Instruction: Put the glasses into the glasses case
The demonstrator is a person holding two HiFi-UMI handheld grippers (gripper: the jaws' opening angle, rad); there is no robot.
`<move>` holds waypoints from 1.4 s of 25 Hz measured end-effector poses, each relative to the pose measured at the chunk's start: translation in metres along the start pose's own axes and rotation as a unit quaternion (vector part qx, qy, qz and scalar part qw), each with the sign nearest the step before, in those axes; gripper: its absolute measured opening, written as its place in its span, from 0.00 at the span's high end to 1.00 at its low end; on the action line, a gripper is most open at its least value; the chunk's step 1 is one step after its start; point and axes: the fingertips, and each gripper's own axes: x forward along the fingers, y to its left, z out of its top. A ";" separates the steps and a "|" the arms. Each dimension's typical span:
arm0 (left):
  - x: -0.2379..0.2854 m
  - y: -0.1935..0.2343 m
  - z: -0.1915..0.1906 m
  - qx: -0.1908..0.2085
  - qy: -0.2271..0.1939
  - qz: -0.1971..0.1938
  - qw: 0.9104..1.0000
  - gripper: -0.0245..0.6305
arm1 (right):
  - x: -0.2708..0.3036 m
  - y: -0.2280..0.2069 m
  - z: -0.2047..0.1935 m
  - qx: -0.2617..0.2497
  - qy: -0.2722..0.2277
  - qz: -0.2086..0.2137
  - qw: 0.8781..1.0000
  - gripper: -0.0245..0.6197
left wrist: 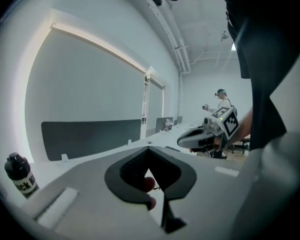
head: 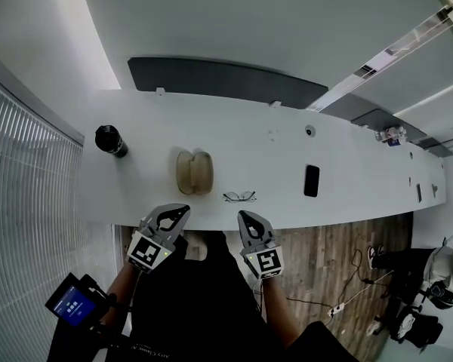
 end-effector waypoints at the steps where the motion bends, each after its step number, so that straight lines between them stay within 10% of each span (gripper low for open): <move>1: 0.002 0.006 -0.001 -0.003 0.006 0.012 1.000 0.95 | 0.002 -0.004 -0.004 -0.008 0.007 0.006 1.000 0.95; 7: 0.031 0.014 0.010 -0.041 0.027 0.094 0.994 0.96 | 0.007 -0.038 -0.030 -0.051 0.038 0.046 0.997 0.95; 13: 0.065 -0.004 0.017 -0.016 0.048 0.070 0.996 0.96 | 0.013 -0.059 -0.064 -0.144 0.105 0.113 0.977 0.95; 24: 0.067 0.018 -0.004 -0.045 0.062 0.105 0.992 0.95 | 0.052 -0.043 -0.156 -0.360 0.264 0.248 0.860 0.94; 35: 0.050 0.039 -0.026 -0.074 0.053 0.154 0.984 0.95 | 0.075 -0.053 -0.232 -0.382 0.389 0.317 0.776 0.74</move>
